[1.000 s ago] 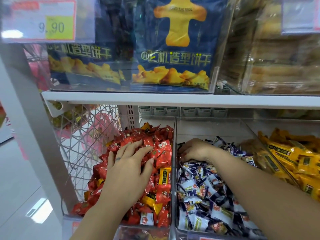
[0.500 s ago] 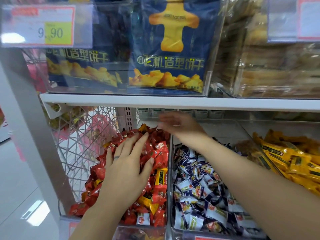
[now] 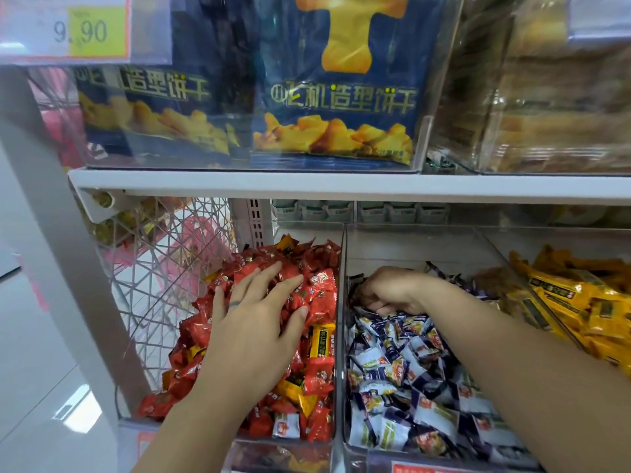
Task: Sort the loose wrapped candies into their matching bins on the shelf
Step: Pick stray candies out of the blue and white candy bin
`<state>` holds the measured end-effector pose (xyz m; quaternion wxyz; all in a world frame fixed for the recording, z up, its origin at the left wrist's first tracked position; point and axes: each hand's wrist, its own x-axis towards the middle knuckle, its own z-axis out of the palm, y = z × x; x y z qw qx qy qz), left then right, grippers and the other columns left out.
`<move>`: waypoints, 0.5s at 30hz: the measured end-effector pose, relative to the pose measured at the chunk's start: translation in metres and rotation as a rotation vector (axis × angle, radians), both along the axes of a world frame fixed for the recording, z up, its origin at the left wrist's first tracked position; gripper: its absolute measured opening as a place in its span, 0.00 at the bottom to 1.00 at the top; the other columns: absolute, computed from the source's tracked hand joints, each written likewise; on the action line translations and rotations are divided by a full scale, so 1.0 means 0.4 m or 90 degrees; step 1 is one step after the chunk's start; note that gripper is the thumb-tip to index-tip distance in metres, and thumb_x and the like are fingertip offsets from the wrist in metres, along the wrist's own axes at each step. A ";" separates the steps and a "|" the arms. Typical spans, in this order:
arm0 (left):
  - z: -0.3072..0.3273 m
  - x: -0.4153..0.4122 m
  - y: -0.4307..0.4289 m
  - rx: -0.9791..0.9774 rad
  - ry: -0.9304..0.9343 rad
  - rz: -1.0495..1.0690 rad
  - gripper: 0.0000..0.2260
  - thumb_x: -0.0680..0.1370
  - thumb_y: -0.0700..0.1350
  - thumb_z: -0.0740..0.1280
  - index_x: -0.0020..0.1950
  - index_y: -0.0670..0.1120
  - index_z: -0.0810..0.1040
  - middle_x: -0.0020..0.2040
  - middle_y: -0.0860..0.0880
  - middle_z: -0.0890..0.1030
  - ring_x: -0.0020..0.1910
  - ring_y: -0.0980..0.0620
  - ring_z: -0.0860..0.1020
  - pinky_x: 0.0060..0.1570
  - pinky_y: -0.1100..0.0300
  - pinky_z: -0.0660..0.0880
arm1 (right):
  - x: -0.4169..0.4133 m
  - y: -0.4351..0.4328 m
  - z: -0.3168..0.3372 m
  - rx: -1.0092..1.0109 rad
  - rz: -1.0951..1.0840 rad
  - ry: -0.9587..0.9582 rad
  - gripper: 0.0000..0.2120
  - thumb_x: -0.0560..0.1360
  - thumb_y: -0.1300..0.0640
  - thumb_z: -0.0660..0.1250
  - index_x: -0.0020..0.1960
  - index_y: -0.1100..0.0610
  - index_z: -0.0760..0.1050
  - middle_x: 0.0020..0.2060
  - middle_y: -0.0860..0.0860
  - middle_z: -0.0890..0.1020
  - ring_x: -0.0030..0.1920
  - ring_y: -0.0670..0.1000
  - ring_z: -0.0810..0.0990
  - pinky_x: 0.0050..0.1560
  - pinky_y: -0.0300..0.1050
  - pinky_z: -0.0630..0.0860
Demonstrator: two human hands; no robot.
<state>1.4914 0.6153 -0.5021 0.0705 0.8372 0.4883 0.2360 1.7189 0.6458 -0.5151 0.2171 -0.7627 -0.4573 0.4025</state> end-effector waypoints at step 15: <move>0.000 0.003 -0.009 -0.005 0.010 0.008 0.21 0.80 0.58 0.54 0.73 0.63 0.60 0.76 0.61 0.55 0.75 0.57 0.50 0.73 0.47 0.41 | 0.000 -0.002 -0.023 0.005 0.138 -0.071 0.23 0.74 0.67 0.64 0.68 0.56 0.69 0.63 0.57 0.76 0.64 0.57 0.73 0.65 0.55 0.71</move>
